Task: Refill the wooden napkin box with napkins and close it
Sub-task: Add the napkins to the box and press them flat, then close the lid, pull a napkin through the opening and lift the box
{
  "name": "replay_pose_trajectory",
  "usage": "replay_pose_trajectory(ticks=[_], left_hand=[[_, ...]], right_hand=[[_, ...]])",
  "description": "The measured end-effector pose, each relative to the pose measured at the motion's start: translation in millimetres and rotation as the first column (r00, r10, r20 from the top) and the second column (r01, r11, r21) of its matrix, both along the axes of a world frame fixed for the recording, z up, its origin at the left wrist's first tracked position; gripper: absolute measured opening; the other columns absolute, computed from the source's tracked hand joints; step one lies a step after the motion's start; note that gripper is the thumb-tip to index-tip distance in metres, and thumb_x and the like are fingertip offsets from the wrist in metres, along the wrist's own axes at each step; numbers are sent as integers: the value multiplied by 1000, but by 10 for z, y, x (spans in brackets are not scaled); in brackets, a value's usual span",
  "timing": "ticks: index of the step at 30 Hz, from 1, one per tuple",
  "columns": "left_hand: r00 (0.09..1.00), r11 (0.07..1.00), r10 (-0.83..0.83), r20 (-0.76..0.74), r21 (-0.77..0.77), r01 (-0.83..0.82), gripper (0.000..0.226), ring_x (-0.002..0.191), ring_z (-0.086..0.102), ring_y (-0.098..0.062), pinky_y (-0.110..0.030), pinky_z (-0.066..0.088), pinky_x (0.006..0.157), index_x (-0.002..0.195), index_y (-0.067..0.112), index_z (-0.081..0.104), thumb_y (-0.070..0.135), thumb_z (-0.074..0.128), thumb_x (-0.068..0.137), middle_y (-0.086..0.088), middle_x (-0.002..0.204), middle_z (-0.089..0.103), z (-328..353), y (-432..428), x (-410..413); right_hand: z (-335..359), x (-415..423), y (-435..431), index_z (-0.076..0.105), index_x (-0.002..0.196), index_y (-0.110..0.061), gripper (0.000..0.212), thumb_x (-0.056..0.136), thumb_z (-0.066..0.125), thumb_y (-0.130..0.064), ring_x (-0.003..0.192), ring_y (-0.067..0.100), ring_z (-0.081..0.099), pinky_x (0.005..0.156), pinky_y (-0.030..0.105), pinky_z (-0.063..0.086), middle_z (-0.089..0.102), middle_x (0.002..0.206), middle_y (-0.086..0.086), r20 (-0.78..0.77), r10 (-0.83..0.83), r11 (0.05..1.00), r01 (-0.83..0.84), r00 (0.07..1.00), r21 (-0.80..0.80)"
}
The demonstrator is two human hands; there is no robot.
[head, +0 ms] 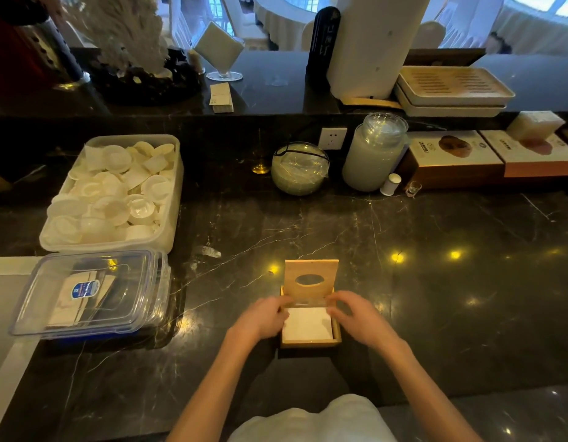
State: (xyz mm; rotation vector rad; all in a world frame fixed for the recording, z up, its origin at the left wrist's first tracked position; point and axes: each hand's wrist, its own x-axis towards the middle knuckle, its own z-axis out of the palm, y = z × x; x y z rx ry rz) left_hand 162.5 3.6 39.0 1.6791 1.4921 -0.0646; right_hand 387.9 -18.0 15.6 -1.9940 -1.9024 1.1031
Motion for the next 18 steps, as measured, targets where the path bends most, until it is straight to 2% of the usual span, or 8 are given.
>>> replay_pose_trajectory(ticks=[2,3,4,6,9,12,15,18], left_hand=[[975,980,167,146,82,-180,24,107,61,-15,-39,52,95,121,26,58,25,46,100,-1,123,63,29,29,-52],[930,953,264,255,79,-292,19,106,61,-14,-39,53,94,115,25,57,26,46,101,0,120,63,53,56,-59],[861,924,347,372,19,-381,19,110,58,-14,-39,51,96,118,25,55,29,45,101,2,124,60,65,83,-53],[707,887,458,539,-225,-403,34,123,47,-12,-43,42,103,134,31,45,41,40,102,9,134,49,117,109,8],[514,810,585,627,-484,-331,38,112,57,-4,-41,42,103,126,37,53,52,26,102,13,124,58,93,40,121],[429,775,631,646,-536,-334,46,98,68,0,-28,51,85,122,34,55,52,18,102,11,115,67,22,-19,187],[420,778,628,655,-526,-344,48,99,67,0,-25,50,80,121,36,55,55,16,101,13,117,66,21,-26,198],[482,813,582,655,-461,-355,45,91,63,13,-18,44,78,115,42,53,54,12,101,23,110,62,-21,-60,208]], right_hand=[[79,24,-4,54,127,-31,34,96,53,-43,122,9,55,91,22,48,57,126,-16,-289,-183,982,186,939,-20],[129,19,18,49,134,-30,41,97,49,-47,126,10,51,94,24,46,53,131,-17,-445,-268,963,251,854,-99],[159,8,47,41,142,-31,50,97,43,-52,132,10,45,101,29,42,46,139,-18,-562,-330,944,274,758,-185],[198,-55,92,26,152,-34,59,98,29,-57,136,9,35,111,38,30,36,146,-17,-696,-379,925,249,610,-286],[172,-170,84,25,152,-33,56,101,18,-55,140,9,32,115,35,23,38,150,-17,-717,-381,925,243,584,-293],[118,-221,36,27,150,-36,53,101,14,-53,131,1,41,107,25,31,46,139,-24,-721,-387,922,258,574,-290],[148,-232,3,28,151,-34,57,100,11,-55,126,-5,45,97,18,36,49,135,-27,-727,-433,901,282,533,-330],[106,-194,-98,29,150,-37,59,99,11,-59,137,2,37,111,28,29,46,143,-24,-710,-434,900,301,555,-315]])
